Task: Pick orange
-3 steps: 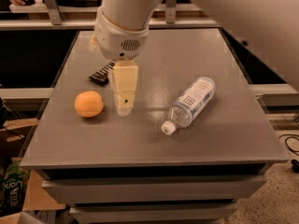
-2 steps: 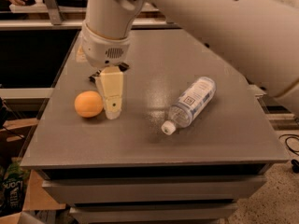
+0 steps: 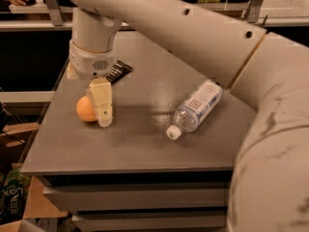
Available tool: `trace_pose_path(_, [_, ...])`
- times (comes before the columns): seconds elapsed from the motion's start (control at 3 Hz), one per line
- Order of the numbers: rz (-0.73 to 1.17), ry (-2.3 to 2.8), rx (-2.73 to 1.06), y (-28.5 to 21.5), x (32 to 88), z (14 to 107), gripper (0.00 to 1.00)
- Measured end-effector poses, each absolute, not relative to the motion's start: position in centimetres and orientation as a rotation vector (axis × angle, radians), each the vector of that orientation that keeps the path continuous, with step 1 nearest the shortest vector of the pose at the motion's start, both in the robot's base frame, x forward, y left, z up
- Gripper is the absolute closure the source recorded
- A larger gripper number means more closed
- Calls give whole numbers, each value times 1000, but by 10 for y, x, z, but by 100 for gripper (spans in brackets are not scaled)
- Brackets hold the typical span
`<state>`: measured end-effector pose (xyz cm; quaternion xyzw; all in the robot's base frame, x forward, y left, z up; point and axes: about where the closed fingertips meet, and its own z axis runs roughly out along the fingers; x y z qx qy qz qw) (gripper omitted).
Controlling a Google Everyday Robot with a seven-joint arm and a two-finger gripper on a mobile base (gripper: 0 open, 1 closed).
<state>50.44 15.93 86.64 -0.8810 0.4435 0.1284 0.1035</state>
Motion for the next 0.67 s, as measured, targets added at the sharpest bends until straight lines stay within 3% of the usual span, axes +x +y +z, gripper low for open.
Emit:
trace_pose_path(0.33, [403,1309,-2621,164,513,850,10])
trace_pose_path(0.67, [408,1321,-2625,161,522,842,34])
